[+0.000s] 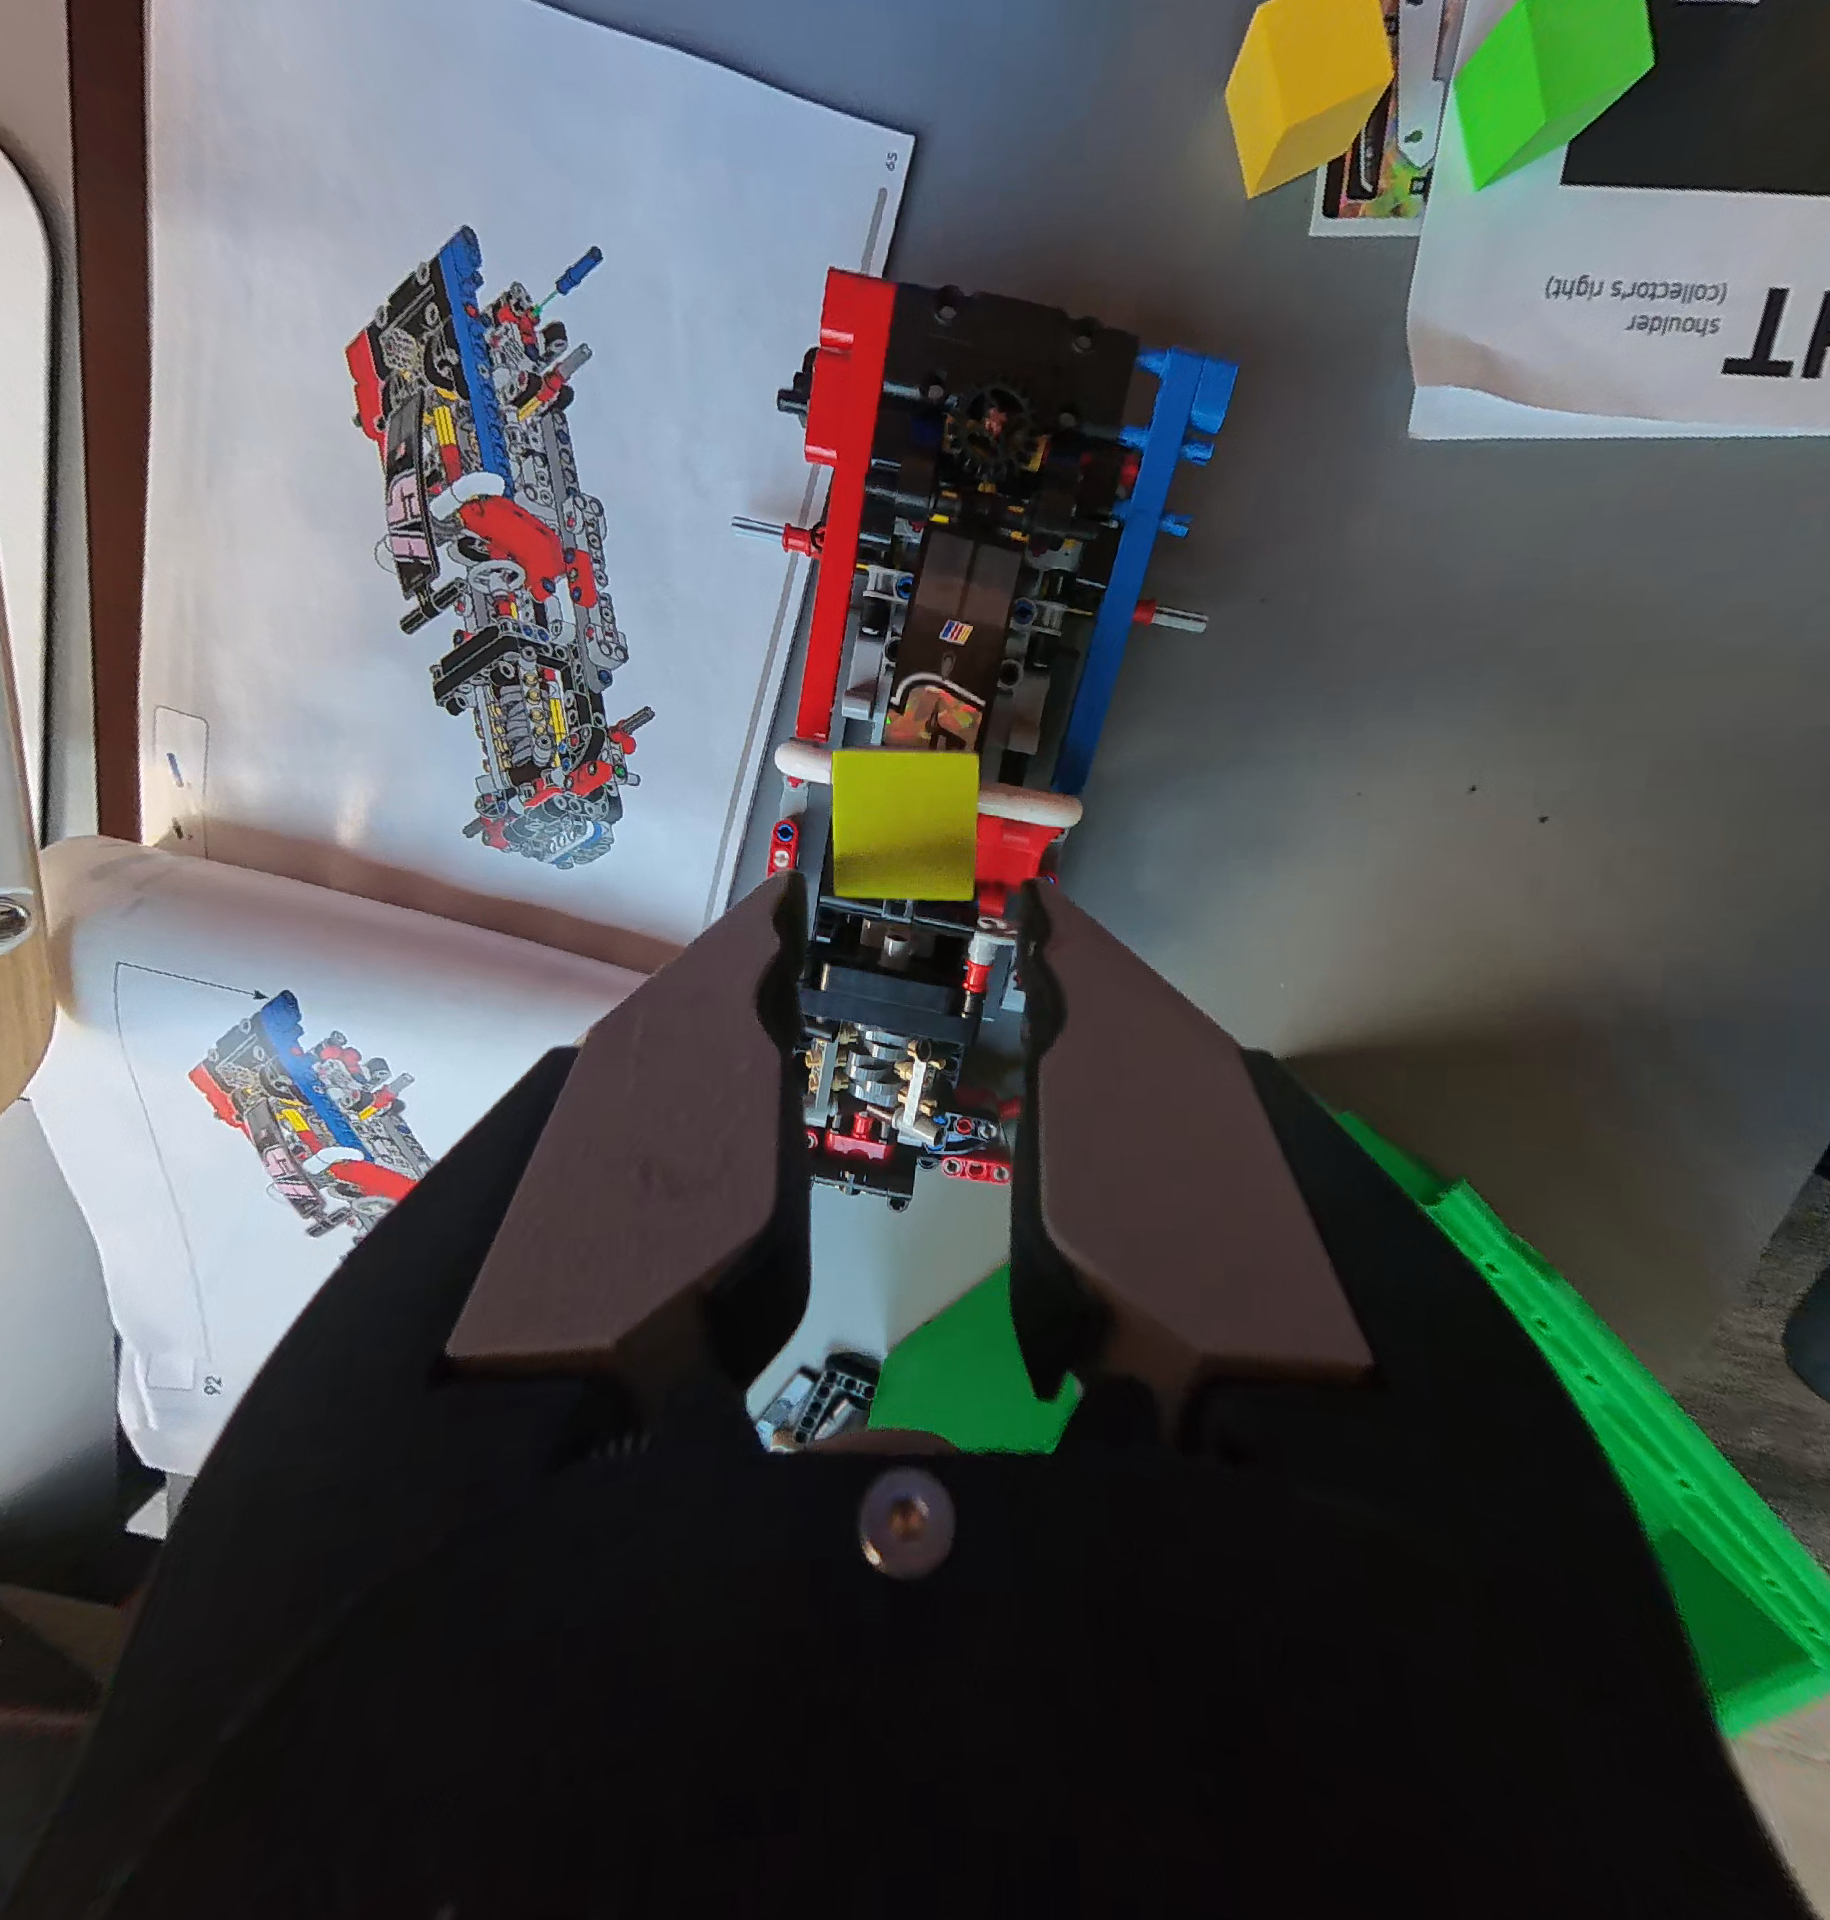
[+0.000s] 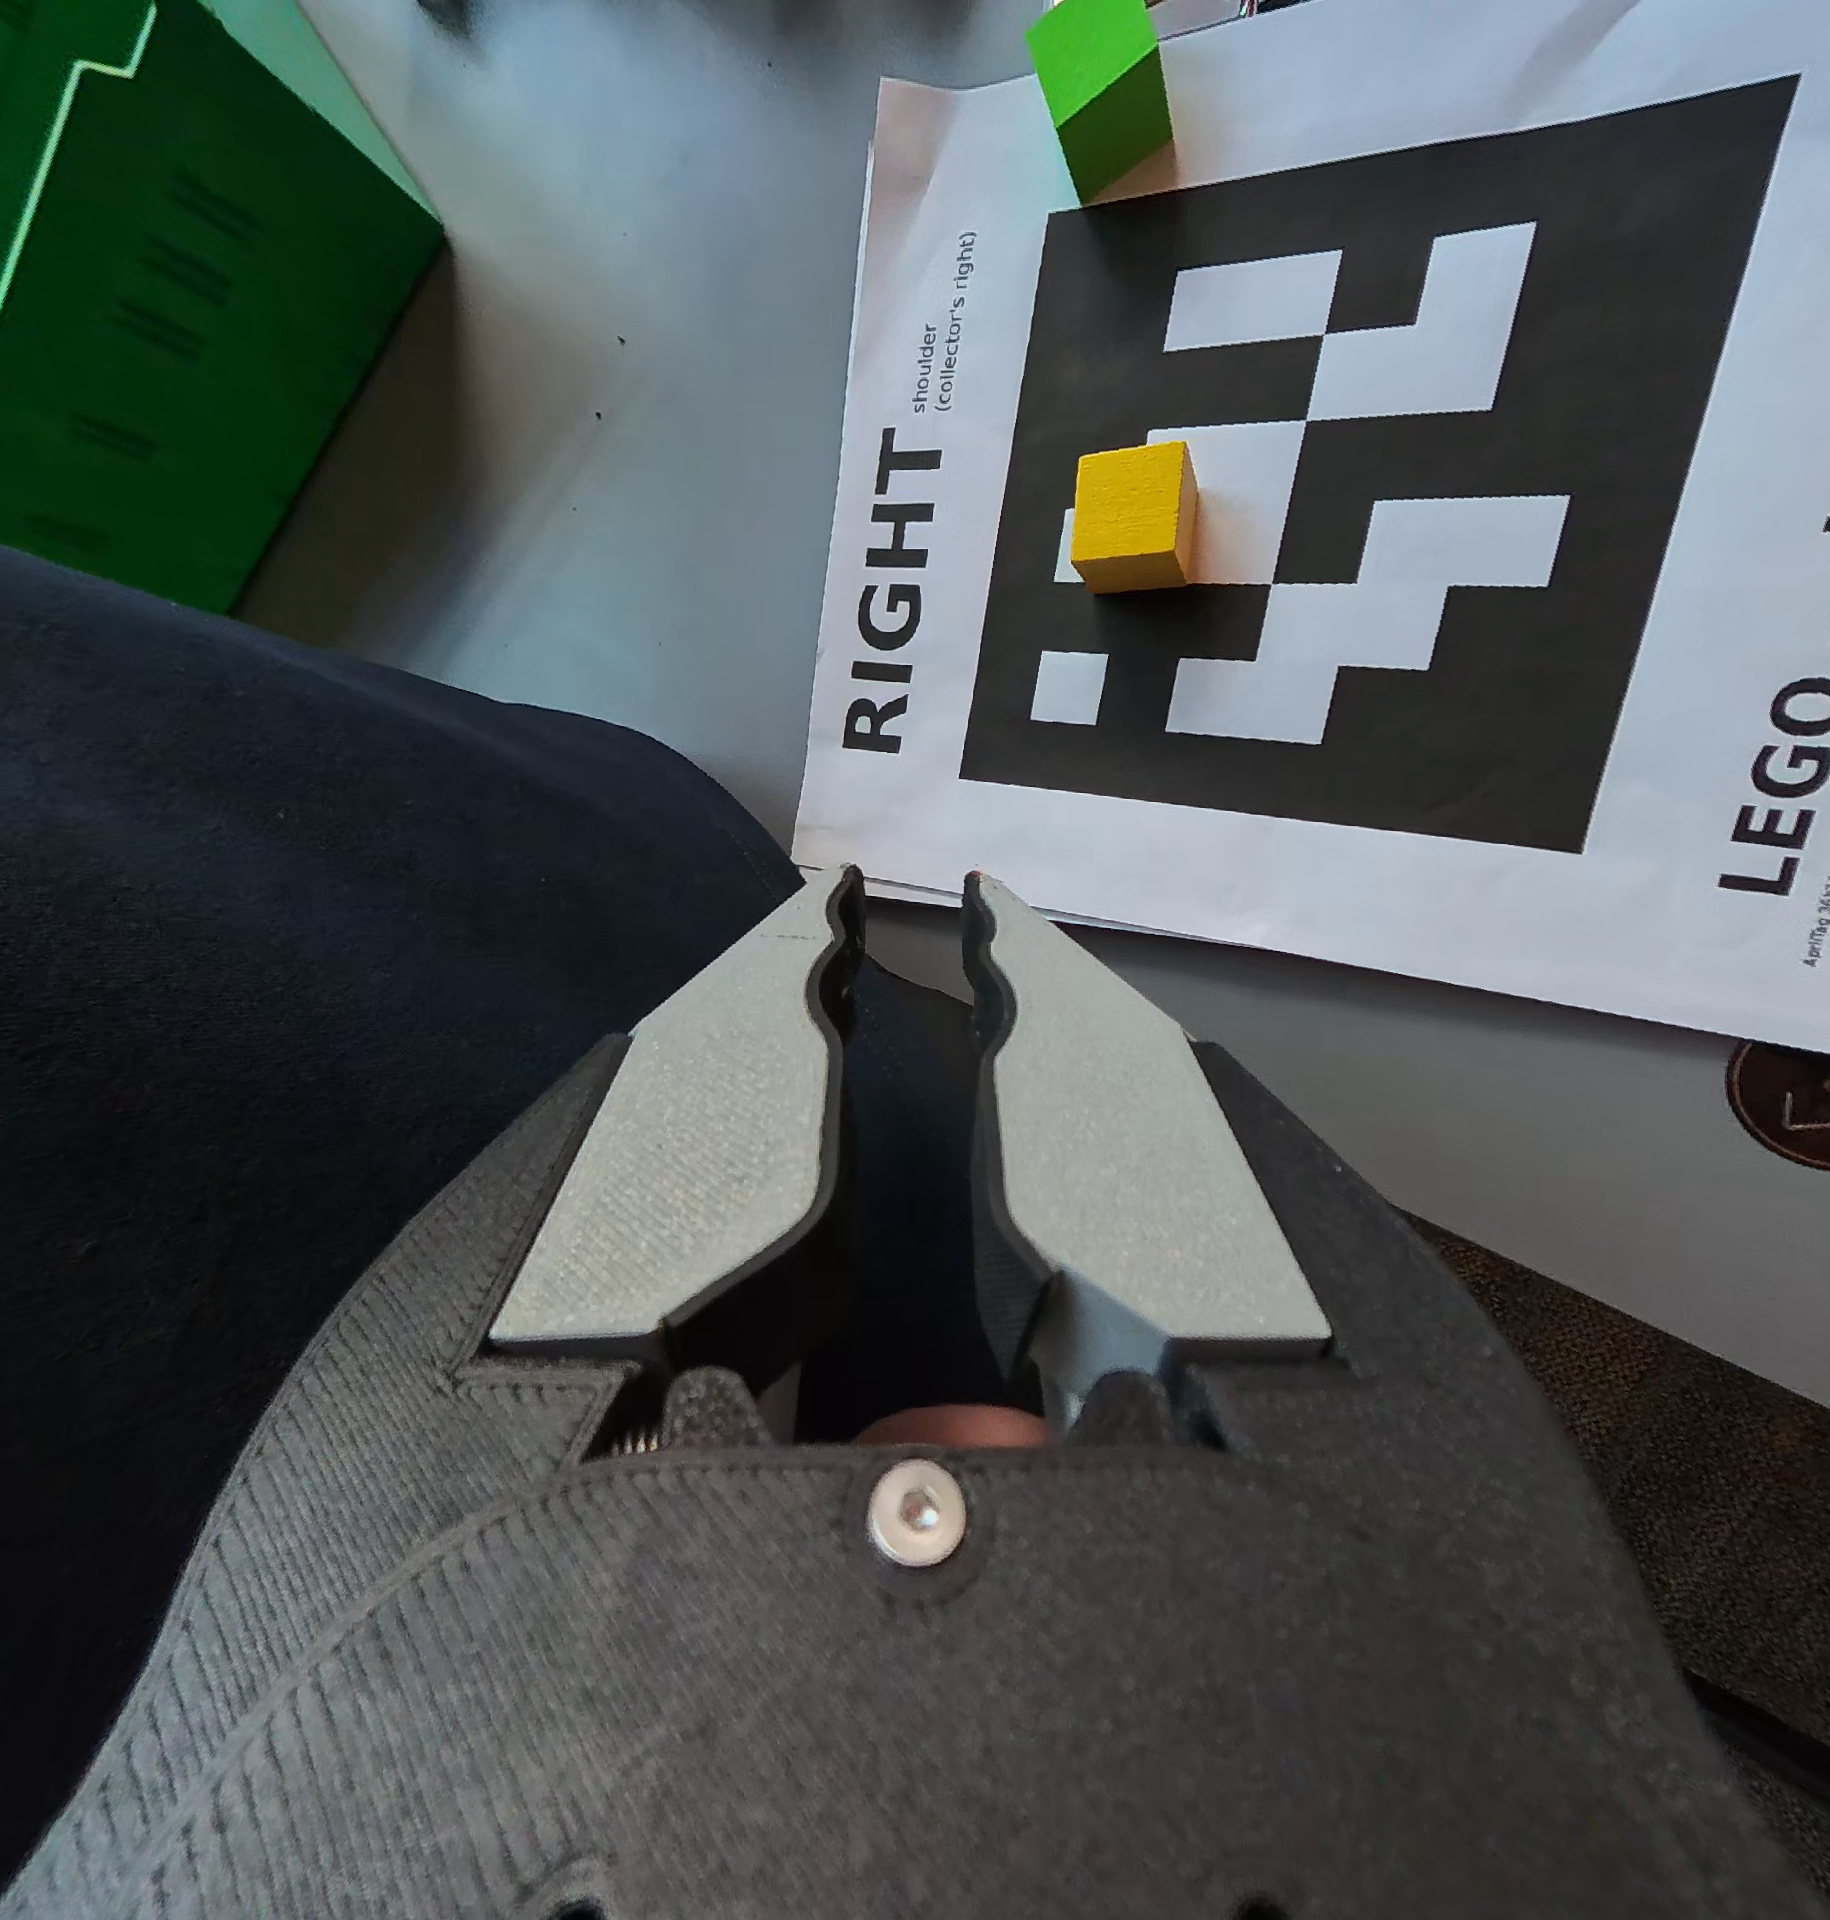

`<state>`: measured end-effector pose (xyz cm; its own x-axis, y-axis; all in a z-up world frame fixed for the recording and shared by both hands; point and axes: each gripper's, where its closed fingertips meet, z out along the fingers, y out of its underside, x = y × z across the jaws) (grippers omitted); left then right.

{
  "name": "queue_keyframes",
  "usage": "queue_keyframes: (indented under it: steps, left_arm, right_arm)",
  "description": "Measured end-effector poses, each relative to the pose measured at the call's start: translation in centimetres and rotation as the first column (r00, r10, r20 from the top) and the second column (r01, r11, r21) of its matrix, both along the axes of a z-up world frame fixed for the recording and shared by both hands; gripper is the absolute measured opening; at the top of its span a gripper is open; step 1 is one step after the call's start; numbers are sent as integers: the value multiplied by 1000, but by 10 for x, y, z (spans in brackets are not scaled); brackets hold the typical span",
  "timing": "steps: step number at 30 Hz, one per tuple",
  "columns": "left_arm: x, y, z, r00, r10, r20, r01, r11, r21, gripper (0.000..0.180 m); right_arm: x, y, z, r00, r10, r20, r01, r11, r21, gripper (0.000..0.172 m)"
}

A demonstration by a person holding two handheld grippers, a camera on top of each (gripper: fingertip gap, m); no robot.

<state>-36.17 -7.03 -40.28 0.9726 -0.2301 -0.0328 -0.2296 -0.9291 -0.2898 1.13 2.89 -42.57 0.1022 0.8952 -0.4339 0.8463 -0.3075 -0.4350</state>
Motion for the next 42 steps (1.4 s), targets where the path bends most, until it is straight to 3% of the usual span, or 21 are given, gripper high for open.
queue_keyframes:
  steps: [9,23,32,38,42]
  left_arm:
    - [3,8,-3,999,-46,-16,46,999,-23,26]
    - [1,7,-4,994,-105,2,105,993,-51,25]
    - [0,7,-1,995,-98,9,98,995,-33,39]
    - [-4,24,37,996,-74,-40,77,994,77,43]
    - [51,62,71,985,-171,18,163,964,210,39]
  right_arm:
    - [2,0,0,1000,-6,0,6,1000,4,16]
    - [4,0,1,1000,-14,-2,14,1000,4,17]
    - [6,0,1,1000,-15,2,15,1000,2,17]
    - [7,0,0,1000,-13,6,13,1000,1,17]
    - [9,2,-1,1000,-15,12,15,1000,-6,17]
